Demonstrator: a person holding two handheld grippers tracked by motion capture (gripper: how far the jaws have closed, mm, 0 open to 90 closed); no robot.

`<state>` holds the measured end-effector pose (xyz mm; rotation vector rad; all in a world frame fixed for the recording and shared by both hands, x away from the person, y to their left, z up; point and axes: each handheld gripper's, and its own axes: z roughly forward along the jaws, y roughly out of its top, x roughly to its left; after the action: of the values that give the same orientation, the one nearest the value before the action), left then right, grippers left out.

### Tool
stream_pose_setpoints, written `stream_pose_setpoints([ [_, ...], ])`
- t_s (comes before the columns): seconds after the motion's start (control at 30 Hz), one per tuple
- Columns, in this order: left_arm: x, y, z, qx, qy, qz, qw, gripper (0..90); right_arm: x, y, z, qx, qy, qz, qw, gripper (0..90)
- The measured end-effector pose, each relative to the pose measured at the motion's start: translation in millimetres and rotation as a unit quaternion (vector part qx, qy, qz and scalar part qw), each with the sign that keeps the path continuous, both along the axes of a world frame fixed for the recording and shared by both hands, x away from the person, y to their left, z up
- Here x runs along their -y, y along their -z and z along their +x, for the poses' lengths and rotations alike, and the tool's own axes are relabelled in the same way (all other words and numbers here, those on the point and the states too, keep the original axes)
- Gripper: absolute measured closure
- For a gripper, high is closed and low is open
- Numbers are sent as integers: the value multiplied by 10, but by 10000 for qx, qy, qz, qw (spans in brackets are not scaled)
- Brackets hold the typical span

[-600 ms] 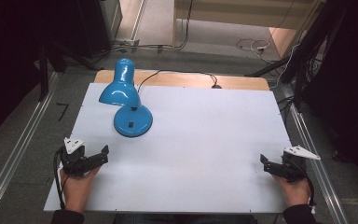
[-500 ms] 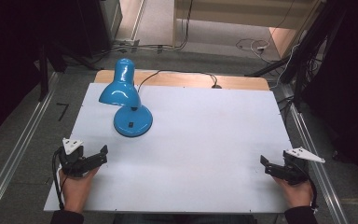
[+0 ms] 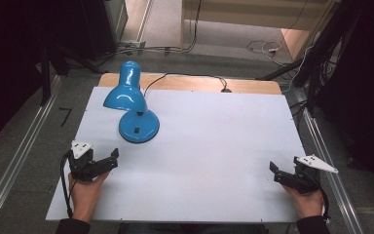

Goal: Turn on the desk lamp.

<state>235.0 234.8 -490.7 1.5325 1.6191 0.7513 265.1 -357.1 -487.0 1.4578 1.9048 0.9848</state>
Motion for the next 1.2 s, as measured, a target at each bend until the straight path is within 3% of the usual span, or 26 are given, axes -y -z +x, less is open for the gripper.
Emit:
stream_pose_setpoints([
  [0.27,18,-18,68,26,-26,-129,9999,73,4,11,12,-22,64,39,10000,54],
  [0.73,64,-30,188,77,-33,-147,9999,124,30,20,22,-31,110,83,9999,54],
  [1.03,151,-40,289,85,6,106,9999,163,15,34,29,-69,93,78,9999,54],
  [1.2,177,-27,348,43,51,69,10000,197,21,43,35,-99,108,74,9999,54],
])
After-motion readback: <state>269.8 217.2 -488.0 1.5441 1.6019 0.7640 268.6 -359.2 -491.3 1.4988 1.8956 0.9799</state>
